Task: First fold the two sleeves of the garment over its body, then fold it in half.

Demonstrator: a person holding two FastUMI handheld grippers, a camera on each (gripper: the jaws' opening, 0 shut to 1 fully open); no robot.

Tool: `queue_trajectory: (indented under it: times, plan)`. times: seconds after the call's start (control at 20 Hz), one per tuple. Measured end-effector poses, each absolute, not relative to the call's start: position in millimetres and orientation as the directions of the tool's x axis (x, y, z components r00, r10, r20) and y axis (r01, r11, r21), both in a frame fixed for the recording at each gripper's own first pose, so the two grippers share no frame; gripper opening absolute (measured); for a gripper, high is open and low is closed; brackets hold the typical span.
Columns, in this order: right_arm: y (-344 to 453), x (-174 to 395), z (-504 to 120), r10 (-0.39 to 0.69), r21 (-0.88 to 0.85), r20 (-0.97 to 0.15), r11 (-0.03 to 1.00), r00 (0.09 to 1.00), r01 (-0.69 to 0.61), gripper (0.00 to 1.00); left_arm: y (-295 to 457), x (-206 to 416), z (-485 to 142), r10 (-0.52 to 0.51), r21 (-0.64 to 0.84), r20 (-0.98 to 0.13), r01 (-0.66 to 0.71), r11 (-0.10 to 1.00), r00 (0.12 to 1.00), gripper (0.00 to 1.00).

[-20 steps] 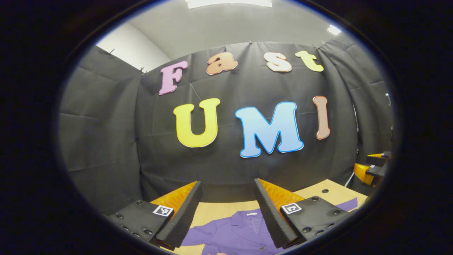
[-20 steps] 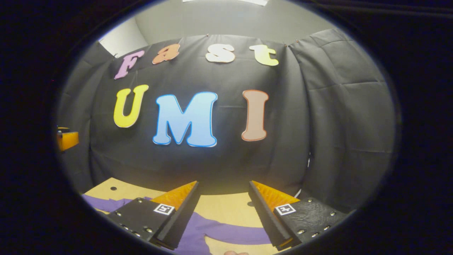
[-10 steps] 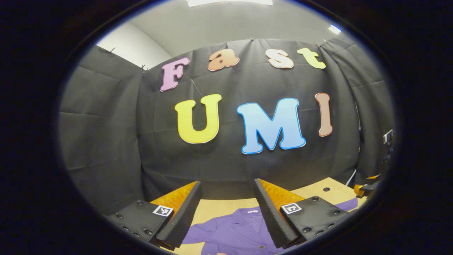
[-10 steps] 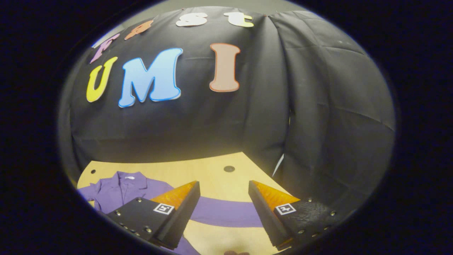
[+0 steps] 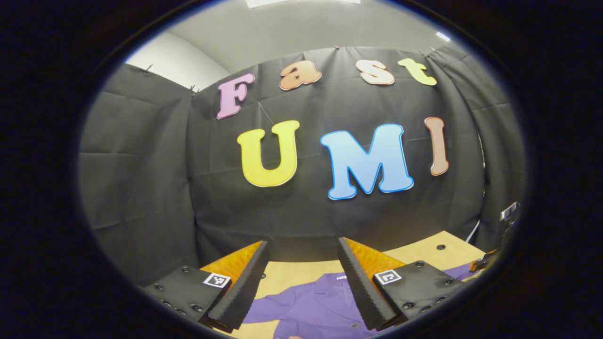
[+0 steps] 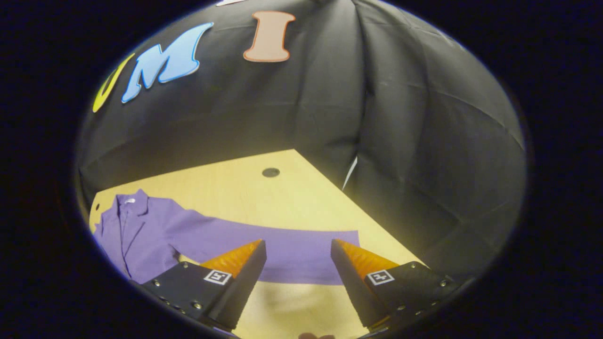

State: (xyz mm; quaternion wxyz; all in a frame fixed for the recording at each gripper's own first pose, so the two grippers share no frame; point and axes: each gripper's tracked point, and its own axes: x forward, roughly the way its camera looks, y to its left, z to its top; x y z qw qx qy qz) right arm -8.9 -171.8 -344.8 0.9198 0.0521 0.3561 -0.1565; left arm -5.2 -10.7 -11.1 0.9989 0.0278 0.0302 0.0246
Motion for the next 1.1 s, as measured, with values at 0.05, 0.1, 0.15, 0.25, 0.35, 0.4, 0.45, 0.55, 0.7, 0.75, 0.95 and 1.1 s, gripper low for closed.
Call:
queue_trajectory:
  times: [0.05, 0.1, 0.15, 0.25, 0.35, 0.4, 0.45, 0.55, 0.7, 0.75, 0.95, 1.1]
  plan:
    - [-176.4, -11.5, -358.3, -0.260, -0.034, -0.687, 0.944, 0.678, 0.328, 0.89, -8.8, -5.3, -11.9, 0.057, 0.059, -0.062, -0.053, 0.997, 0.996, 0.96]
    - [-179.1, -13.4, -367.6, -0.263, -0.044, -0.702, 0.944, 0.662, 0.328, 0.89, -7.5, -5.1, -13.0, 0.061, 0.060, -0.066, -0.057, 0.997, 0.996, 0.96]
    - [-179.5, -13.7, -377.3, -0.265, -0.053, -0.715, 0.943, 0.647, 0.328, 0.89, -5.9, -4.5, -14.6, 0.066, 0.061, -0.072, -0.061, 0.996, 0.995, 0.96]
    - [-182.4, -17.0, -393.5, -0.266, -0.063, -0.743, 0.941, 0.614, 0.332, 0.89, -2.7, -4.0, -18.9, 0.074, 0.062, -0.082, -0.069, 0.996, 0.994, 0.96]
    - [-187.5, -20.7, -406.7, -0.270, -0.070, -0.764, 0.938, 0.586, 0.341, 0.89, -0.5, -2.5, -20.2, 0.084, 0.064, -0.088, -0.078, 0.995, 0.993, 0.96]
    - [-188.0, -23.0, -411.5, -0.271, -0.075, -0.775, 0.936, 0.570, 0.343, 0.89, 0.8, -2.2, -20.9, 0.088, 0.065, -0.090, -0.083, 0.994, 0.992, 0.96]
    - [-188.1, -25.3, -416.9, -0.268, -0.076, -0.787, 0.936, 0.556, 0.344, 0.89, 1.0, -1.4, -21.1, 0.091, 0.066, -0.092, -0.085, 0.994, 0.992, 0.96]
    - [-184.8, -31.5, -425.6, -0.240, -0.058, -0.811, 0.940, 0.533, 0.336, 0.90, 2.3, -1.5, -22.9, 0.097, 0.065, -0.096, -0.091, 0.994, 0.991, 0.96]
    - [-185.5, -30.4, -425.0, -0.242, -0.058, -0.800, 0.942, 0.549, 0.330, 0.94, 1.2, 0.3, -24.8, 0.101, 0.058, -0.100, -0.096, 0.994, 0.990, 0.96]
    - [-179.2, -29.8, -425.9, -0.213, -0.026, -0.801, 0.946, 0.559, 0.323, 0.94, 0.4, 0.8, -24.2, 0.100, 0.055, -0.101, -0.094, 0.994, 0.990, 0.96]
    - [-171.2, -27.2, -427.3, -0.178, 0.046, -0.801, 0.934, 0.571, 0.355, 0.82, -4.1, 3.3, -23.4, 0.098, 0.061, -0.097, -0.093, 0.994, 0.990, 0.96]
    - [-169.9, -23.9, -432.9, -0.166, 0.051, -0.805, 0.937, 0.570, 0.346, 0.60, -3.6, 3.4, -21.3, 0.098, 0.066, -0.089, -0.092, 0.994, 0.991, 0.96]
